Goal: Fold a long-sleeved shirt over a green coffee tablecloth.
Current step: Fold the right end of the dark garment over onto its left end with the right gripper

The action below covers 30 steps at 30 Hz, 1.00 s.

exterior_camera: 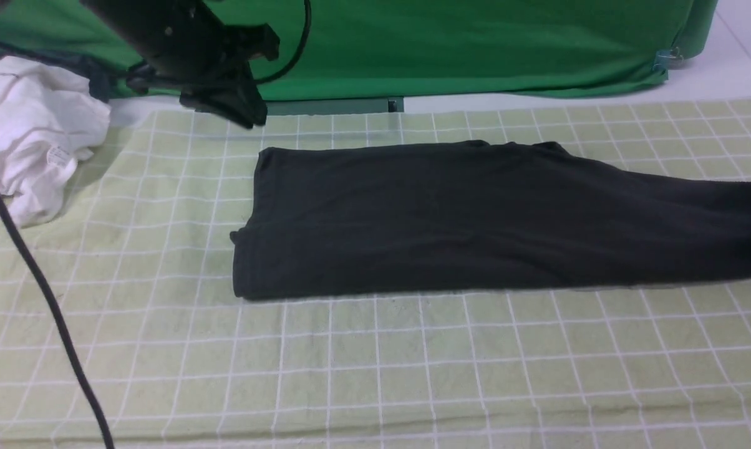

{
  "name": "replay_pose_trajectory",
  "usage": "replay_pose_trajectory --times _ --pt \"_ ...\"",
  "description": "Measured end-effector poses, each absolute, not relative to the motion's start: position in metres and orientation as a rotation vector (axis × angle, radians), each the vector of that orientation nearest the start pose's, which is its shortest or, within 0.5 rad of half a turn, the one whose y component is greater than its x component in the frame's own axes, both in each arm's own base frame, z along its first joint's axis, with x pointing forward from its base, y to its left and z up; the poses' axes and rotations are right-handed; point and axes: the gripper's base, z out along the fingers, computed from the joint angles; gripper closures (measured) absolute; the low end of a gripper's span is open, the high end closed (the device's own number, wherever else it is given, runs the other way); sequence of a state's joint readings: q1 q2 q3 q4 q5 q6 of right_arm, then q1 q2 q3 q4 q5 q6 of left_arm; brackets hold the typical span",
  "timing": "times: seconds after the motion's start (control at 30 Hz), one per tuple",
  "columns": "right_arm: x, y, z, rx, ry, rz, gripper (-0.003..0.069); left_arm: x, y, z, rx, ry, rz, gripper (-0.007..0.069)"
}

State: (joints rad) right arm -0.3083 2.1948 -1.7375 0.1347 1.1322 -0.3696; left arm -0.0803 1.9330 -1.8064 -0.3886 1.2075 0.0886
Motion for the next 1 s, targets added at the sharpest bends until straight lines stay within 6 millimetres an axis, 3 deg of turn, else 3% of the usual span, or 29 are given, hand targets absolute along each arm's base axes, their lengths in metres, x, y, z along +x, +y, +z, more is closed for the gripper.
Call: replay_pose_trajectory --times 0.03,0.17,0.27,0.4,0.67,0.83,1.0 --pt "0.428 -0.124 0.175 0.004 3.032 0.149 0.0634 0.397 -0.071 0.287 0.144 2.86 -0.523 0.0538" --pt "0.428 -0.124 0.178 0.04 3.046 0.165 0.0634 0.374 -0.074 0.241 0.153 3.048 -0.497 0.051" --pt "0.426 -0.123 0.178 0.069 3.067 0.179 0.0634 0.363 -0.069 0.209 0.095 3.162 -0.424 0.0449" --pt "0.426 -0.123 0.178 0.108 3.072 0.183 0.0634 0.366 -0.065 0.198 0.037 3.154 -0.34 0.0335" --pt "0.426 -0.123 0.178 0.13 3.073 0.184 0.0634 0.374 -0.067 0.186 -0.018 3.128 -0.354 0.0153" --pt "0.426 -0.123 0.178 0.13 3.075 0.186 0.0634 0.38 -0.072 0.167 -0.081 3.137 -0.434 0.0167" --pt "0.426 -0.123 0.178 0.13 3.075 0.186 0.0634 0.384 -0.074 0.16 -0.101 3.115 -0.476 0.026"
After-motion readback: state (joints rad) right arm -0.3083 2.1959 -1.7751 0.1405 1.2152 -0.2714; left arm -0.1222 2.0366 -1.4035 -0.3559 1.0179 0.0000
